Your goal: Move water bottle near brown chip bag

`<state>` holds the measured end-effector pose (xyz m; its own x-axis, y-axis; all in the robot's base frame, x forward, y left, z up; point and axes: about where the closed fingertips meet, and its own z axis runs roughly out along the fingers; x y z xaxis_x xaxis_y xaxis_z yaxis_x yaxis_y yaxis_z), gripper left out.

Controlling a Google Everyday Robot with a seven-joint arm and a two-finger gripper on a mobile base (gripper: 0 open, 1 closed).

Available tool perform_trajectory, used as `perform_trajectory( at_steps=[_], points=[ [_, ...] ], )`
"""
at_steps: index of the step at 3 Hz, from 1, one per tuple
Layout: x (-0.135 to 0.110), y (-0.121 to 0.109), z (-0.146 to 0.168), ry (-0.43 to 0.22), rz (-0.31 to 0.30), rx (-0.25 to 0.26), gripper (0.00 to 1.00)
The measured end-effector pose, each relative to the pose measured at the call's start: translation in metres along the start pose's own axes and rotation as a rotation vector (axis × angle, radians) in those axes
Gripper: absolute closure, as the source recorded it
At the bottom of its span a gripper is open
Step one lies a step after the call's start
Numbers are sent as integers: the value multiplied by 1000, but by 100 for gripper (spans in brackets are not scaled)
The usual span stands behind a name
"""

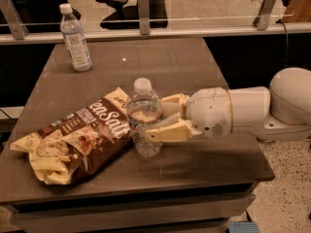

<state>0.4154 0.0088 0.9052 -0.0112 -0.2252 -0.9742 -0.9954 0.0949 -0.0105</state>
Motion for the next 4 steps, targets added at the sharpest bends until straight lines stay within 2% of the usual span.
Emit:
perform_trajectory(
  at_steps=[2,3,4],
  points=[
    [-3,3,2,15,-14,-19,12],
    [1,7,3,23,0,-26,0],
    [4,8,3,28,9,-28,0]
  ],
)
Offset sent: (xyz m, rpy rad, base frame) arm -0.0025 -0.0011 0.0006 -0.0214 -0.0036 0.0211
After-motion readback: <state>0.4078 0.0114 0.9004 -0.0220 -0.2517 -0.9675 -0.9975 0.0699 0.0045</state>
